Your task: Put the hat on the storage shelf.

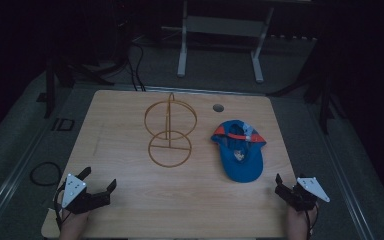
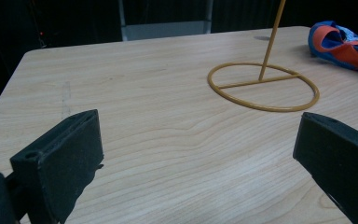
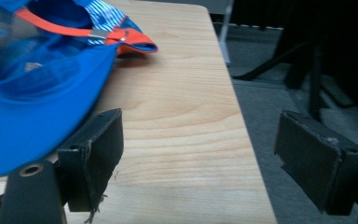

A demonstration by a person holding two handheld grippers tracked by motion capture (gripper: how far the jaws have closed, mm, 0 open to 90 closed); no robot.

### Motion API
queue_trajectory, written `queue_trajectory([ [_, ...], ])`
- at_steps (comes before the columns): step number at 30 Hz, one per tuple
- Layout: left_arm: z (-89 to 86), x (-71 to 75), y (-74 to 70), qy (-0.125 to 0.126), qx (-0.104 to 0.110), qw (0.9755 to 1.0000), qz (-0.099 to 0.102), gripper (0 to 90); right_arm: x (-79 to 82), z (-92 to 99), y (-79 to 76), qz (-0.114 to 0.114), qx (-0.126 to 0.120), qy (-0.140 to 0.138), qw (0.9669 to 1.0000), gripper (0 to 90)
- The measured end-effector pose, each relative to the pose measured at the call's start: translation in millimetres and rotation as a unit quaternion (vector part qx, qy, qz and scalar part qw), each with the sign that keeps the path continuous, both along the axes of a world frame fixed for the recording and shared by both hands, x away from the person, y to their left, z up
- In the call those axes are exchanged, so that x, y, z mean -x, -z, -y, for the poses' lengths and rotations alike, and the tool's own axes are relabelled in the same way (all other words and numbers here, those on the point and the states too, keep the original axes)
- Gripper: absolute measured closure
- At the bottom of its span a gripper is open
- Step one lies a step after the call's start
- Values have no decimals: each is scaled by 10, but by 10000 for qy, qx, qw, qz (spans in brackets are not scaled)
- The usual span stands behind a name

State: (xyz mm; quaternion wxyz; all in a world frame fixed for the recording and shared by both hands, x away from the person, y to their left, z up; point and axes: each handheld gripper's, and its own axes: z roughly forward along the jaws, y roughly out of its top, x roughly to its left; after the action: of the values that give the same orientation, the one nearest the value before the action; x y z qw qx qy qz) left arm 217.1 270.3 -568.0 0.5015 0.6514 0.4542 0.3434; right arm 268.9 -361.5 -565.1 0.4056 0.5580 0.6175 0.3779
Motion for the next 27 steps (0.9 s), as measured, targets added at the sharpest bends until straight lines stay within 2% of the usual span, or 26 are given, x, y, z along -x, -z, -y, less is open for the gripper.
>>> queue_trajectory([
  [5,20,-7,4,31,-56,10000,-23,18,-7,-1,0,-48,-3,-77,10000,158],
  [9,22,-3,1,26,-49,10000,-21,18,-28,14,-1,-232,-151,-57,9996,158],
  [12,22,-3,-2,18,-30,10000,-18,18,-56,6,-25,-341,15,21,9994,148],
  [15,31,-5,-1,40,-6,10000,-16,18,-96,3,-70,-518,-307,-123,9981,138],
  [18,35,-2,-4,62,-41,10000,-8,18,-142,-31,-139,-583,-292,-257,9975,137],
  [20,37,-3,-3,69,-32,10000,-23,18,-191,-39,-196,-688,-489,-543,9949,137],
  [22,41,-3,-1,78,-34,10000,-43,18,-240,-60,-246,-827,-518,-749,9924,137],
  [24,45,-3,-2,100,-42,9999,-49,18,-280,-85,-301,-859,-469,-847,9916,137],
  [27,52,-2,-1,109,-31,9999,-49,18,-332,-105,-405,-741,-535,-914,9916,137],
])
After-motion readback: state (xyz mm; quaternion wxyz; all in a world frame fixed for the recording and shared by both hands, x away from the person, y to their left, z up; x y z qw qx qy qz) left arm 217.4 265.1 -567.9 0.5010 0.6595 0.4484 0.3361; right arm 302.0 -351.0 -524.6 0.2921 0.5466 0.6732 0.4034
